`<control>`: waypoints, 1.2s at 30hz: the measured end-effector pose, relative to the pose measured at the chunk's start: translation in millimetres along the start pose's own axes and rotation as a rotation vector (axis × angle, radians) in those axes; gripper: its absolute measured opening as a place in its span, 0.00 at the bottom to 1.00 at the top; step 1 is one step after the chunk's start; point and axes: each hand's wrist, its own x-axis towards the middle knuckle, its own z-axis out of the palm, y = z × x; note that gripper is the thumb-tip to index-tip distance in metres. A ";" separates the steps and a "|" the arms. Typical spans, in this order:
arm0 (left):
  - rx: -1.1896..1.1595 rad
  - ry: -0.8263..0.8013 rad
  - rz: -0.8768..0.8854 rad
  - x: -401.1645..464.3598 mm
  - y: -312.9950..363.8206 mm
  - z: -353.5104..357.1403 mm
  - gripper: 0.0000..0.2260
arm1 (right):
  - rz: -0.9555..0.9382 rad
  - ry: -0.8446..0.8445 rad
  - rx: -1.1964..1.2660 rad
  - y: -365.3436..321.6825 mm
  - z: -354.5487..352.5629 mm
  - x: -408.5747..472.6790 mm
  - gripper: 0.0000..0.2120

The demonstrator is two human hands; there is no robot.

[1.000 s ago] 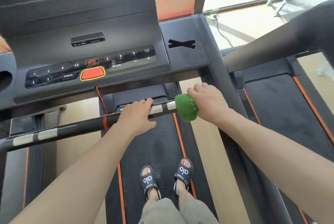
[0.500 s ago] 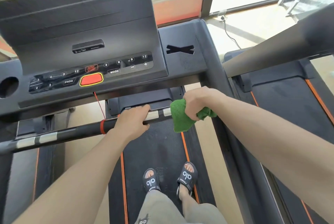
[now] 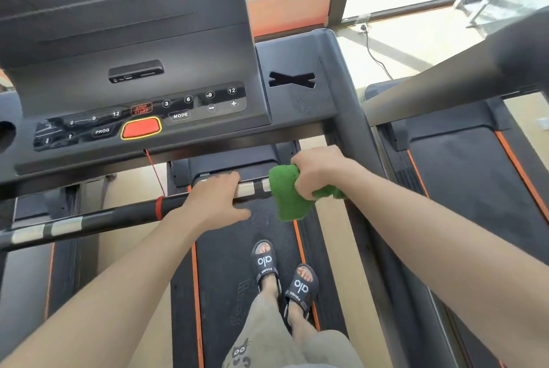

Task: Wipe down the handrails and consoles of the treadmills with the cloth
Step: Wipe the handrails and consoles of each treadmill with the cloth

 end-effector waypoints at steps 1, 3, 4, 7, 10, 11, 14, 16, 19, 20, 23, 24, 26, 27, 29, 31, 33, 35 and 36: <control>-0.036 -0.036 -0.006 -1.0 1.3 -3.8 0.26 | 0.013 -0.152 0.058 0.5 -14.1 3.1 0.20; -0.264 -0.089 0.004 -1.0 5.0 -13.9 0.34 | 0.020 -0.258 0.201 -0.3 -27.6 8.2 0.27; -0.448 -0.097 0.011 -0.5 9.8 -20.0 0.36 | 0.022 -0.238 0.295 0.3 -27.1 7.9 0.28; -0.785 -0.060 0.039 6.9 28.2 -37.1 0.29 | 0.023 -0.105 0.619 4.6 -17.9 -3.3 0.23; -0.806 0.012 0.057 21.3 37.3 -45.9 0.19 | 0.010 0.024 0.954 13.2 -13.1 -15.9 0.17; -0.840 0.031 0.058 26.6 38.3 -48.3 0.15 | 0.000 0.061 1.055 15.3 -15.0 -19.3 0.17; -0.981 0.055 0.083 36.5 38.8 -61.9 0.05 | -0.009 0.135 1.160 17.1 -25.6 -27.3 0.17; -1.021 0.048 0.118 41.0 42.2 -73.4 0.04 | 0.008 0.192 1.140 14.4 -35.6 -32.6 0.16; -1.038 0.076 0.121 46.7 44.9 -91.0 0.05 | 0.056 0.315 1.061 12.9 -50.4 -35.1 0.17; -1.061 0.096 0.118 49.1 44.6 -97.7 0.06 | 0.079 0.367 1.025 13.9 -54.3 -34.7 0.18; -1.054 0.151 0.167 56.6 45.6 -119.6 0.07 | 0.161 0.543 0.987 21.4 -61.7 -34.6 0.20; -0.989 0.184 0.199 60.5 46.3 -126.4 0.06 | 0.180 0.611 0.991 24.2 -64.9 -34.1 0.20; -0.855 0.299 0.242 67.1 49.2 -140.5 0.05 | 0.203 0.755 0.943 25.9 -72.8 -31.9 0.22; -0.814 0.369 0.251 70.4 51.2 -147.9 0.04 | 0.216 0.815 0.858 26.4 -76.9 -28.1 0.25; -0.656 0.496 0.261 79.9 53.6 -157.3 0.09 | 0.259 0.854 0.627 25.4 -79.1 -17.1 0.35; -0.247 0.591 0.247 93.4 54.7 -154.5 0.22 | 0.255 0.850 0.467 23.1 -71.6 -2.6 0.37; 0.019 0.581 0.271 101.3 59.2 -140.5 0.27 | 0.139 0.801 0.361 21.8 -52.9 13.4 0.29; 0.115 0.466 0.332 106.2 66.6 -119.4 0.26 | 0.057 0.699 0.243 25.5 -31.3 27.0 0.29; 0.133 0.411 0.344 107.3 69.0 -107.4 0.26 | 0.044 0.665 0.187 28.5 -23.6 30.2 0.30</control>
